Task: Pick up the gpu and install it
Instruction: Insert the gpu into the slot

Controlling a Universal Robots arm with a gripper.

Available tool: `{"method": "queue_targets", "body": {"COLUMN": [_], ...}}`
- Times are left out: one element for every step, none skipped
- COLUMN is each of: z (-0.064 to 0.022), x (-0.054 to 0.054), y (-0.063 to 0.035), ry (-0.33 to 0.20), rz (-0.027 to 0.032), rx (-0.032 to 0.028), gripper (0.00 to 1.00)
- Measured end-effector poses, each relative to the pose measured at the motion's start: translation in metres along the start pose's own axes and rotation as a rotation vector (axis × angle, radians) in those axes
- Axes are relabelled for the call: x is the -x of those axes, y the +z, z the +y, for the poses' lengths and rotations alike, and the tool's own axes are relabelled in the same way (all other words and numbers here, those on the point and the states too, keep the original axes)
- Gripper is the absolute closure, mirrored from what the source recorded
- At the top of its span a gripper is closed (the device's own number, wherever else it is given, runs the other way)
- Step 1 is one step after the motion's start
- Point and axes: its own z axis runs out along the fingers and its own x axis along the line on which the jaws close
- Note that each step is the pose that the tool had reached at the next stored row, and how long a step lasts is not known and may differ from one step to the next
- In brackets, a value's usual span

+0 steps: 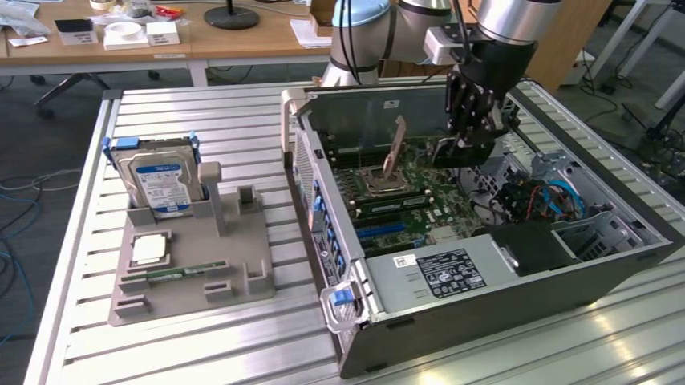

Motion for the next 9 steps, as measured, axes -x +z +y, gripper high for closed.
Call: {"method": "queue_targets", "body": {"z": [0.0002, 0.0005, 0.0007, 0.0008, 0.0008, 0.0009, 0.0009, 0.0009, 0.0008], "x": [-0.0007, -0.0014, -0.0021, -0.0028, -0.0035, -0.0039, -0.0041, -0.0042, -0.0042], "y": [0.0006, 0.0014, 0.0022, 0.0029, 0.0035, 0.004, 0.0046, 0.005, 0.0051], "ry": [0.0, 0.0, 0.0, -0.001, -0.002, -0.006, -0.01, -0.015, -0.019], "rz": [-0.0012, -0.0023, -0.0028, -0.0031, -0.0032, -0.0032, -0.0032, -0.0033, -0.0031], "rx": [-0.0003, -0.0014, -0.0027, -0.0038, -0.0042, -0.0043, -0.0043, -0.0041, -0.0039], "gripper": [0.73, 0.73, 0.73, 0.73, 0.73, 0.73, 0.73, 0.73, 0.73]}}
